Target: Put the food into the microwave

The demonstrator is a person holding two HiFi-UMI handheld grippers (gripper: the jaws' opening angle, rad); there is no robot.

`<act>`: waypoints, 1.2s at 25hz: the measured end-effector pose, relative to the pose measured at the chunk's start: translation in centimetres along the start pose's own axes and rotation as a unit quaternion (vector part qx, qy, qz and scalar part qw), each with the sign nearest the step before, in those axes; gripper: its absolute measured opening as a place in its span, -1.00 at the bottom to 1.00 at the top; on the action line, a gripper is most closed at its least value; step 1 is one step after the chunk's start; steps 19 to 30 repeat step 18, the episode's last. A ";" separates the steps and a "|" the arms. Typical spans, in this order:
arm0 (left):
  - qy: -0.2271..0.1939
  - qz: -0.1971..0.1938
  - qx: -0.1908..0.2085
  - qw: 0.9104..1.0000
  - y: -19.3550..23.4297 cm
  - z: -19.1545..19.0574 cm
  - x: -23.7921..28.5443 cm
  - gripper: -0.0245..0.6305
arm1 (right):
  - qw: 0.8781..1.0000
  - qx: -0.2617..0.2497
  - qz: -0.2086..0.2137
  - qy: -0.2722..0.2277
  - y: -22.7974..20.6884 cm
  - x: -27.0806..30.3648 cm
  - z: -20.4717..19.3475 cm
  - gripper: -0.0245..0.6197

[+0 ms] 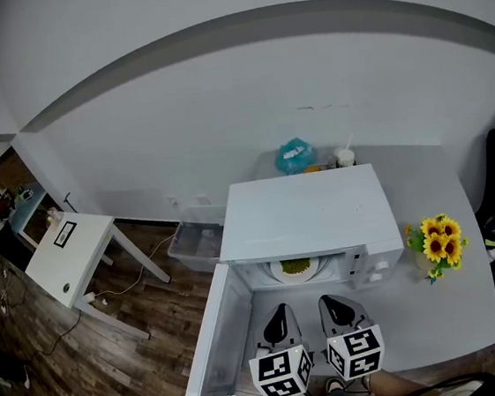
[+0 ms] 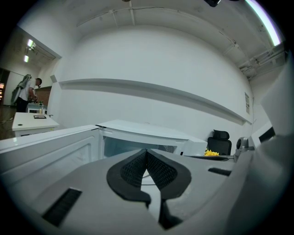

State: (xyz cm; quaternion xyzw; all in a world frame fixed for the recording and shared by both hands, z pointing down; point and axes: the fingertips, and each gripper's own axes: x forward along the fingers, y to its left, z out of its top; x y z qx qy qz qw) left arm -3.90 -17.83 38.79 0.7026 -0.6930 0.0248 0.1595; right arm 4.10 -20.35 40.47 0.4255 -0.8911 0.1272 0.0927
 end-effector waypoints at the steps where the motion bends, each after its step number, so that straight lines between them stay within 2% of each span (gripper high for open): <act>1: 0.000 -0.001 0.000 1.000 0.0 0.0 0.0 -0.92 | 1.000 0.000 -0.001 -0.001 0.0 0.0 0.0 -0.88; 30: -0.002 -0.006 -0.003 1.000 0.4 0.0 -0.3 -0.92 | 1.000 -0.002 -0.009 -0.002 0.4 -0.2 0.0 -0.88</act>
